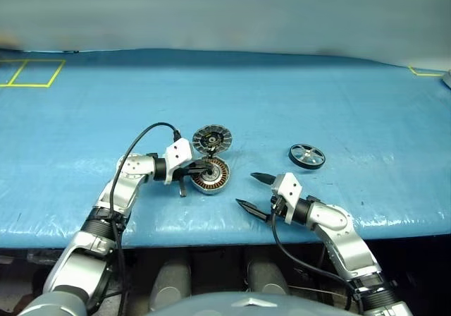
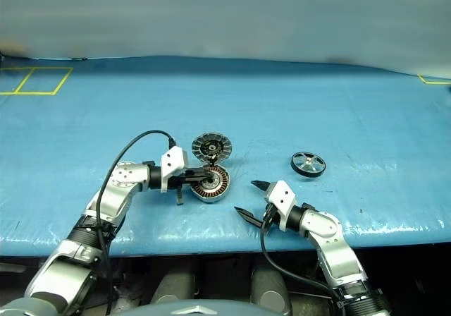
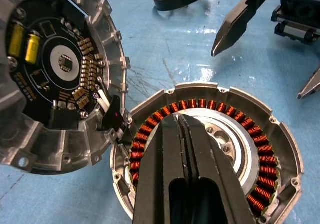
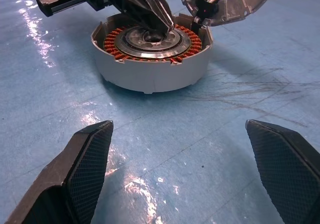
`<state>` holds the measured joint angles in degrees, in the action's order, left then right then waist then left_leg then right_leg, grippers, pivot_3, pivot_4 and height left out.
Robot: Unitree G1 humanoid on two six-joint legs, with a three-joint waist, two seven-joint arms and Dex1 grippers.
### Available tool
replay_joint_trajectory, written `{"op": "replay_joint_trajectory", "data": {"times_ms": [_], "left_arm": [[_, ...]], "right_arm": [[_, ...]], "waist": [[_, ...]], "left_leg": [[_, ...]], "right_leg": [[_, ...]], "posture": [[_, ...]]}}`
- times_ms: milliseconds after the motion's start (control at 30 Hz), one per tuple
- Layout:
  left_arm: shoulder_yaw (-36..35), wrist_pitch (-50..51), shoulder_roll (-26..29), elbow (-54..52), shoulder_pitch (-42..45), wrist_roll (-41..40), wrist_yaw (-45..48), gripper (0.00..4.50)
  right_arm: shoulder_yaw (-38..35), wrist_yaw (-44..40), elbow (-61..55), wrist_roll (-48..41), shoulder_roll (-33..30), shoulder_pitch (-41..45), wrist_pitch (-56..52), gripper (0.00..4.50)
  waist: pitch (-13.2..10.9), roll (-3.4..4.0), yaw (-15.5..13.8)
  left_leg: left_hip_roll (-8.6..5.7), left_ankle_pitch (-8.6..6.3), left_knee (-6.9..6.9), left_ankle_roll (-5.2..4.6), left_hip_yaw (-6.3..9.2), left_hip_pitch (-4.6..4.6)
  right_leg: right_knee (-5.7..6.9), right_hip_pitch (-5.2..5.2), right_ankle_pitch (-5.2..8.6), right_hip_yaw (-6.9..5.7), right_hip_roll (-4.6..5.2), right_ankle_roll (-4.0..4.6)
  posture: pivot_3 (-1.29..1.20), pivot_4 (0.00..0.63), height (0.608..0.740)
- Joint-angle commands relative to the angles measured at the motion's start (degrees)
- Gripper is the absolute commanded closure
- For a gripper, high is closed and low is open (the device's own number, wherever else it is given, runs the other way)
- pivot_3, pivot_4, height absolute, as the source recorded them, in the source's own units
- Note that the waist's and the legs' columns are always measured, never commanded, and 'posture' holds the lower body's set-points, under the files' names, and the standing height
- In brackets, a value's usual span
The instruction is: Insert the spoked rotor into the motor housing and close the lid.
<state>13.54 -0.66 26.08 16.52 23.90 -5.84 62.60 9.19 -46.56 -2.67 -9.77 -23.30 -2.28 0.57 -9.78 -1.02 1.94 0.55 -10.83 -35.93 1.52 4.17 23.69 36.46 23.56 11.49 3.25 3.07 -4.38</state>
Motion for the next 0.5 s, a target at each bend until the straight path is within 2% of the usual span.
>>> {"op": "replay_joint_trajectory", "data": {"times_ms": [33,300,500], "left_arm": [[0.4,-0.7,0.4,0.0,0.5,0.8,0.1,4.47],[1.5,-0.2,1.7,-0.8,0.1,3.1,-0.4,4.47],[4.2,1.0,4.9,-2.6,0.2,5.7,2.0,4.47]], "right_arm": [[-0.2,0.1,-0.9,-0.3,-0.1,0.1,1.1,0.0],[-0.1,1.1,-0.7,0.6,0.2,0.5,1.2,0.0],[0.0,1.4,-0.6,1.1,0.1,0.6,1.0,0.0]], "waist": [[0.0,0.0,0.0],[0.0,0.0,0.1],[0.0,0.0,0.1]], "left_leg": [[0.0,0.0,-0.01,0.0,0.0,-0.01],[0.0,0.0,-0.01,0.0,-0.01,-0.05],[0.0,0.0,-0.02,0.0,-0.02,-0.11]], "right_leg": [[0.0,-0.01,0.0,0.0,0.0,0.0],[0.03,-0.04,0.0,0.01,0.0,0.0],[0.12,-0.04,0.01,0.02,0.0,0.01]], "posture": [[0.0,0.15,0.74],[0.0,0.15,0.74],[0.0,0.15,0.74]]}}
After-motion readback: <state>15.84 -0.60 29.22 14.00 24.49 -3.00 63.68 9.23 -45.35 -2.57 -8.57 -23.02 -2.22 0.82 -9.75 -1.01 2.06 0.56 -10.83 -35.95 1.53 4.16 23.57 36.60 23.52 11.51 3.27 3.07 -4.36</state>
